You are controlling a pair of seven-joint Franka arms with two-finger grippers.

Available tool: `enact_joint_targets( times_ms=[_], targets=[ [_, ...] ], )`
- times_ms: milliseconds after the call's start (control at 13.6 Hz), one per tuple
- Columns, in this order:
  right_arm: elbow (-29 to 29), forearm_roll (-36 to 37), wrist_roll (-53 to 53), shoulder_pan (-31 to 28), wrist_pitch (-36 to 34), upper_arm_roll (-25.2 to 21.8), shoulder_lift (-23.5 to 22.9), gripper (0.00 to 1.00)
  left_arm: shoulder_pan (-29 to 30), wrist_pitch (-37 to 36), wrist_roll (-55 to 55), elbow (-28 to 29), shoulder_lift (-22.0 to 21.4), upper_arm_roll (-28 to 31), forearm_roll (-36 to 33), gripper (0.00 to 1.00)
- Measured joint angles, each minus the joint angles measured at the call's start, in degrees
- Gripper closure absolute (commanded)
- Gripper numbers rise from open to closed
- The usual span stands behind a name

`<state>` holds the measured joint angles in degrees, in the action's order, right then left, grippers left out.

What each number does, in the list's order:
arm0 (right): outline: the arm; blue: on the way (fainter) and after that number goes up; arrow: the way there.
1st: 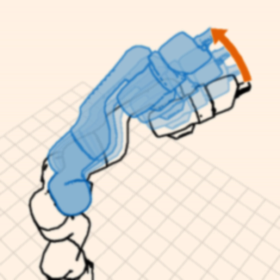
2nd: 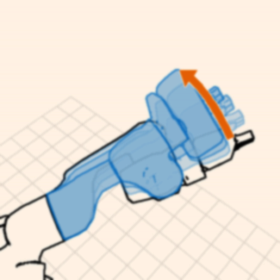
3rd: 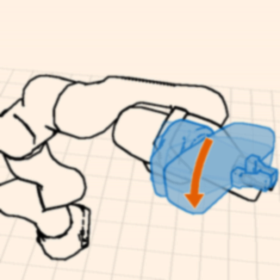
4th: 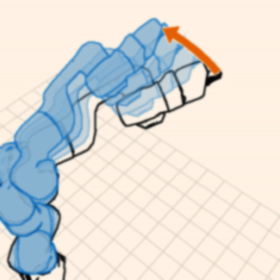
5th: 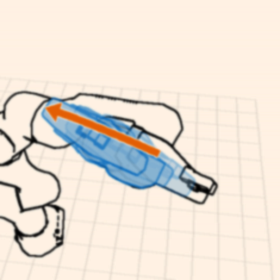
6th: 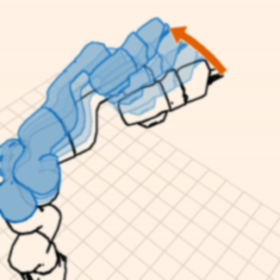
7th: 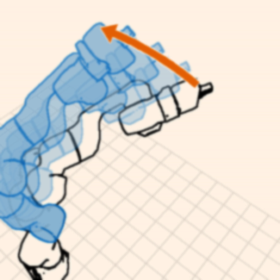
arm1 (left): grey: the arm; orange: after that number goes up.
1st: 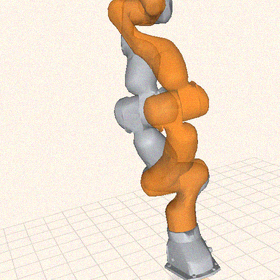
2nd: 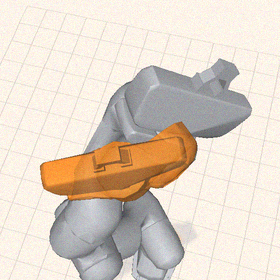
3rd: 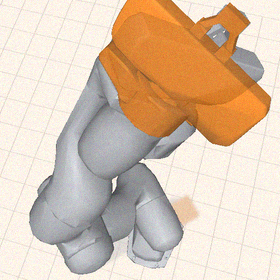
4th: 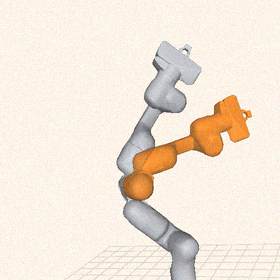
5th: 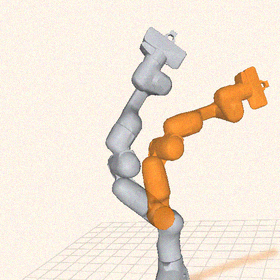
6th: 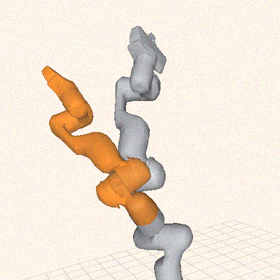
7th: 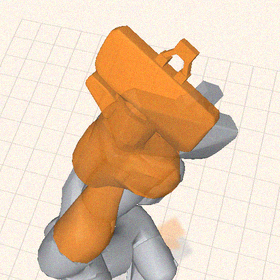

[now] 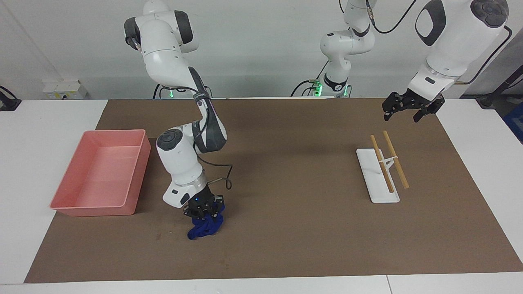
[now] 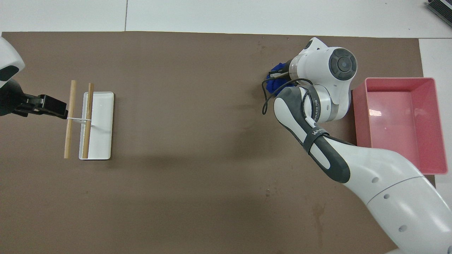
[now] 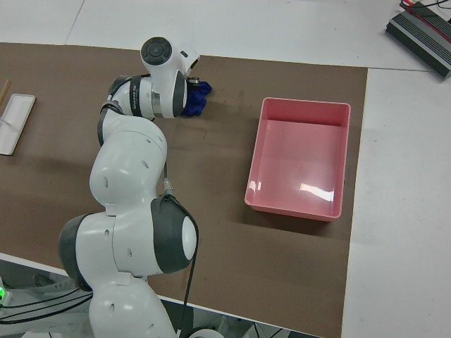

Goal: Wipe water with towel using both arms

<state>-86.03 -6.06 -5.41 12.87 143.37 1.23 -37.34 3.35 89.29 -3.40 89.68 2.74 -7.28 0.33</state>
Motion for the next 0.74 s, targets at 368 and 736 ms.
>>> enact_joint_targets(
  times_ms=[368,736],
  targets=[
    [7.0,3.1,-0.7,-0.7,-10.1,-0.2,-0.3,1.0,0.0,0.0,0.0,0.0,0.0,0.0,0.0,0.0],
    [10.6,3.0,-0.7,-0.6,-26.0,-0.1,7.0,1.0,0.0,0.0,0.0,0.0,0.0,0.0,0.0,0.0]
  ],
)
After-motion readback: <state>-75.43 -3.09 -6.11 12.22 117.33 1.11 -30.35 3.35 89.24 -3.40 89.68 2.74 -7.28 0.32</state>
